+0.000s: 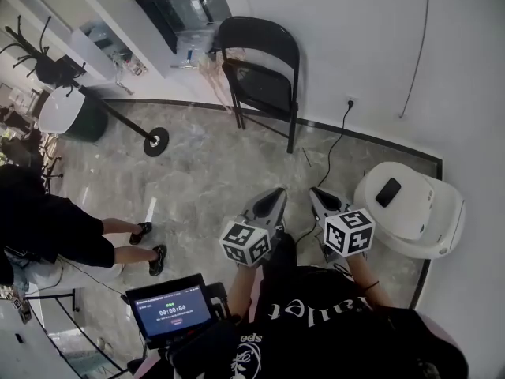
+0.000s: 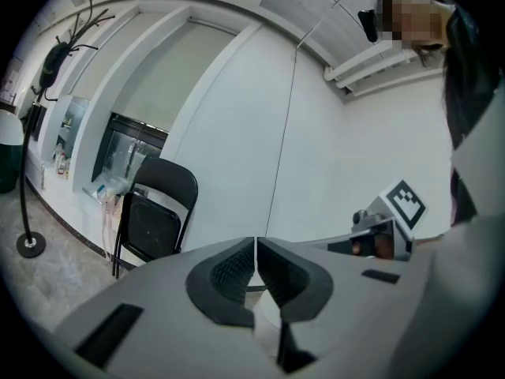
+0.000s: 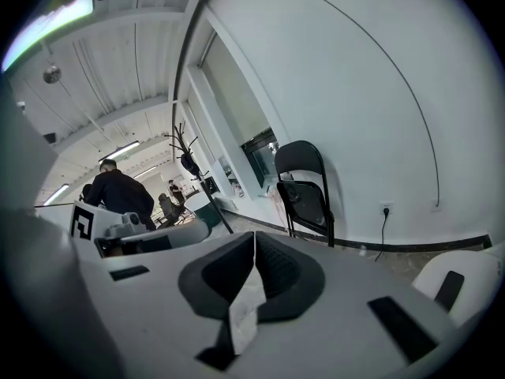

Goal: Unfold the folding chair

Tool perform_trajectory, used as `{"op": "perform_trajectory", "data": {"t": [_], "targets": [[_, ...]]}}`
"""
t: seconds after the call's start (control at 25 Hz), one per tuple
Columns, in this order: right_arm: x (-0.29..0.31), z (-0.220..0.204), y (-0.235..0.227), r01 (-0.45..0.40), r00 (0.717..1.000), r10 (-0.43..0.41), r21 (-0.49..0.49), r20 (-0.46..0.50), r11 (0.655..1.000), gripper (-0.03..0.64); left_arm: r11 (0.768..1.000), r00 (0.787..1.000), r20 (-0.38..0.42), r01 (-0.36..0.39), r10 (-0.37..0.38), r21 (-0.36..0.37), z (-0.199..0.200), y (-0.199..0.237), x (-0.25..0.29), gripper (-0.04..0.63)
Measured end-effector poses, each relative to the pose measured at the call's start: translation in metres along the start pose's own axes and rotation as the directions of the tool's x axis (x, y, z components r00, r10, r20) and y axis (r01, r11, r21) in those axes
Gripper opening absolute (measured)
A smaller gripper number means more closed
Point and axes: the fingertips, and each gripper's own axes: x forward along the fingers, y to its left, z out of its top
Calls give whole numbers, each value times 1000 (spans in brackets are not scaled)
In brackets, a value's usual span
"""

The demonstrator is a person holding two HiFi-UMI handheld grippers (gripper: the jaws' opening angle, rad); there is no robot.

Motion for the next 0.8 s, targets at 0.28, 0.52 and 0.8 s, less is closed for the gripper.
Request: {"op": "perform_trajectory", "data": {"t": [0.28,0.52,0.8], "targets": [[82,42,13,19,1000,-19,2,3,1000,20,999,1000,-1,31,-31,-9,38,83,17,12],[141,67,19,44,999,-44,-5,1,999,20,996,997,-6,81,-81,-31,56,141,29,12],[180,79,12,79,997,-79,-5,-15,997,20,992,993,-2,118,-119,-37,69,180,45,12]]}}
